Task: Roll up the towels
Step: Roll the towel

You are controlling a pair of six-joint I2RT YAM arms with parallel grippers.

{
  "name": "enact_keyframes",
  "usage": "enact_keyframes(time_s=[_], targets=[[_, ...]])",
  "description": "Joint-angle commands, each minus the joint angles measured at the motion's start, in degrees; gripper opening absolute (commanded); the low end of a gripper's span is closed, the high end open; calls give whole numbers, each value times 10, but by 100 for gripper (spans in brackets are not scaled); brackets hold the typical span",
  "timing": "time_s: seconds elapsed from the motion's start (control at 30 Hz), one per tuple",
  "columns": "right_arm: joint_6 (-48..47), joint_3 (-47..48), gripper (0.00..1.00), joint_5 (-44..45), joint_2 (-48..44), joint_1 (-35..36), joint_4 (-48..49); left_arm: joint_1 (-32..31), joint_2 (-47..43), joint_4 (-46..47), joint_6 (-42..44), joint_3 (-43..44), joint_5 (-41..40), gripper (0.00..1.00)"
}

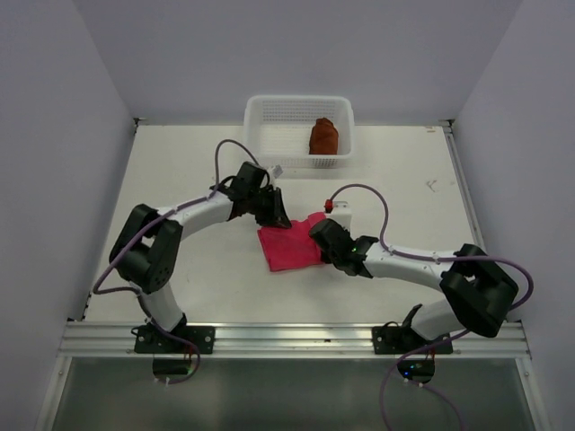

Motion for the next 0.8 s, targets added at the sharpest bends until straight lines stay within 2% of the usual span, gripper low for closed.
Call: enact_keyframes(time_s=[0.0, 0.13, 0.37, 0.77], targets=[[6, 20, 0, 31, 14, 1, -24, 0, -84, 10, 16, -60, -36, 17], [11, 27, 0, 26, 22, 2, -27, -2, -140, 2, 19, -114, -47, 23], [11, 33, 0, 24, 26, 1, -33, -20, -222, -34, 34, -187, -116, 30], [19, 31, 0, 12, 35, 2, -29, -59, -230, -35, 20, -224, -134, 36]])
